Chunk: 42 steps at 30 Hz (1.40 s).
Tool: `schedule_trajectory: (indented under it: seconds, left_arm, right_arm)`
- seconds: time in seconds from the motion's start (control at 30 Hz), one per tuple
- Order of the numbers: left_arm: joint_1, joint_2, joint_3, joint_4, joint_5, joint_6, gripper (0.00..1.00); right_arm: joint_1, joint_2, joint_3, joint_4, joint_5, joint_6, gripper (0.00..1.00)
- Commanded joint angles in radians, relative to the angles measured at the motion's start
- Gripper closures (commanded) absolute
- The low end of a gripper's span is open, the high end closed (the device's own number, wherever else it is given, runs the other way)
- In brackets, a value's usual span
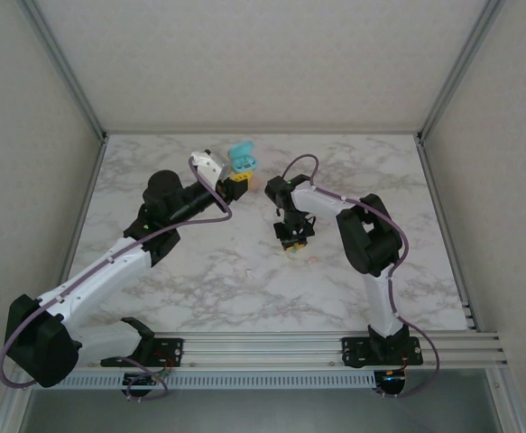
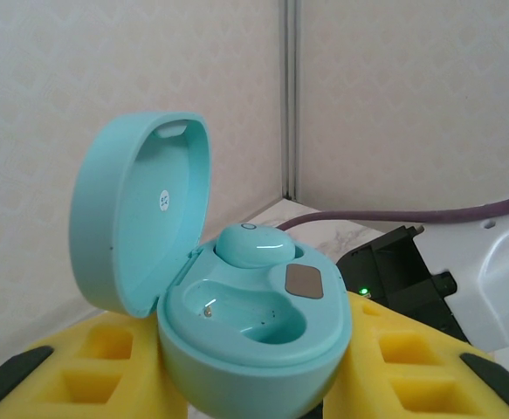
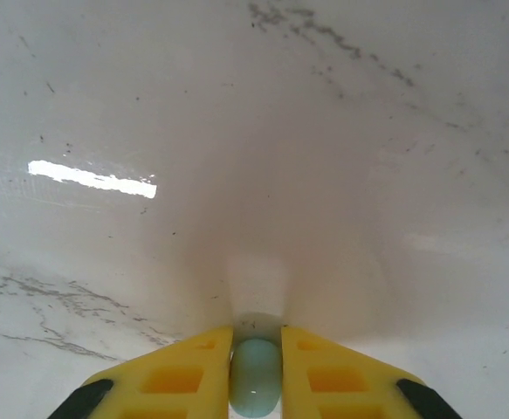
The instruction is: Insert the wireless bluetooth earbuds into the charging case
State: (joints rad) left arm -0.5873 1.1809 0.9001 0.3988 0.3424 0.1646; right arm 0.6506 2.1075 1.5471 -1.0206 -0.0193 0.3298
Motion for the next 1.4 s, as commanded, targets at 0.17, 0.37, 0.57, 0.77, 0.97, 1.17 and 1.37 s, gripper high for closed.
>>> schedule_trajectory:
  seconds: [0.17, 0.37, 0.57, 0.77, 0.97, 1.17, 1.37]
  left_arm:
    - [0.000, 0.002, 0.017, 0.022, 0.007, -0.002, 0.76]
    - [0.013, 0.026, 0.015, 0.050, 0.018, -0.016, 0.76]
    - [0.015, 0.080, 0.041, 0.071, 0.057, -0.026, 0.76]
    - [0.006, 0.144, 0.066, 0.107, 0.115, -0.025, 0.76]
    - [-0.006, 0.182, 0.072, 0.152, 0.141, -0.011, 0.76]
    - [-0.017, 0.198, 0.087, 0.154, 0.165, 0.007, 0.76]
    - [-0.022, 0.206, 0.101, 0.144, 0.176, 0.009, 0.76]
  right_arm:
    - [-0.077, -0.220, -0.041, 0.054, -0.231, 0.008, 0.84]
    - [-0.236, -0.443, -0.061, 0.208, -0.676, 0.073, 0.83]
    - [-0.325, -0.560, -0.027, 0.356, -0.988, 0.178, 0.83]
    - [-0.326, -0.617, 0.002, 0.507, -1.099, 0.309, 0.82]
    - [-0.290, -0.614, 0.058, 0.511, -1.053, 0.310, 0.81]
    - [-0.241, -0.576, 0.106, 0.501, -0.996, 0.290, 0.81]
    - [-0.208, -0.548, 0.130, 0.494, -0.959, 0.283, 0.81]
